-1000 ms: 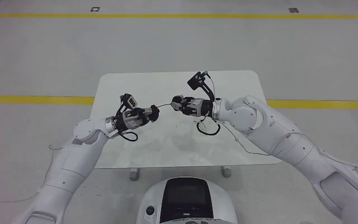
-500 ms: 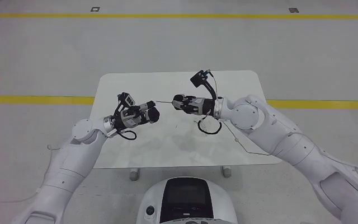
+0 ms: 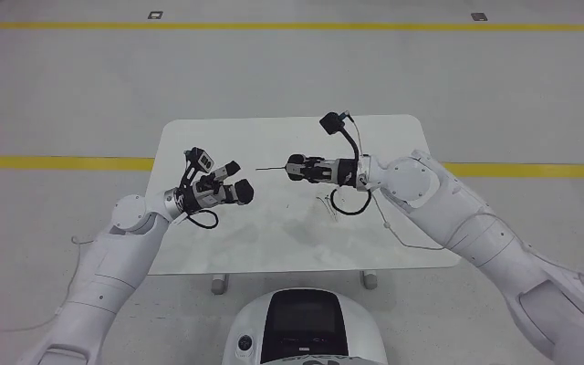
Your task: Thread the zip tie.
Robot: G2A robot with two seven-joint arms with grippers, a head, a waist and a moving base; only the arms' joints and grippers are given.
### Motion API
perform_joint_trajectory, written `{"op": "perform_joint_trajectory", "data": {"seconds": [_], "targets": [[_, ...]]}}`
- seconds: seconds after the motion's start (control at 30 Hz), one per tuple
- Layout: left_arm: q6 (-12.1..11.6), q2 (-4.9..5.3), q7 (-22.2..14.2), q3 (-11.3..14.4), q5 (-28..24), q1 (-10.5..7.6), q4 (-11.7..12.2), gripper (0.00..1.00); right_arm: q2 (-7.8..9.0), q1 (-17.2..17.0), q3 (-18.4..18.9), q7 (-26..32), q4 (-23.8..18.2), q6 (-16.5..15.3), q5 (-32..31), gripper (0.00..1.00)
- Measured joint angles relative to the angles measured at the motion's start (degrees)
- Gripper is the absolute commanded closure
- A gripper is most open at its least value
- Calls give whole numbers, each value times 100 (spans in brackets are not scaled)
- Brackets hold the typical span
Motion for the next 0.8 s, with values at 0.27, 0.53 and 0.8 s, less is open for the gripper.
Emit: {"op": "perform_joint_trajectory", "data": {"seconds": [0.27, 0.53, 0.8], "targets": [[-258, 32, -495, -42, 276, -187, 24, 0, -88, -182, 247, 954, 195, 0, 1598, 100], [-317, 33, -765, -54, 123, -312, 231, 0, -255, -34, 247, 1825, 701, 192, 2583, 100], [-286, 25, -668, -3, 187, -283, 162, 0, -265, -113, 248, 1779, 649, 228, 2665, 100]]}}
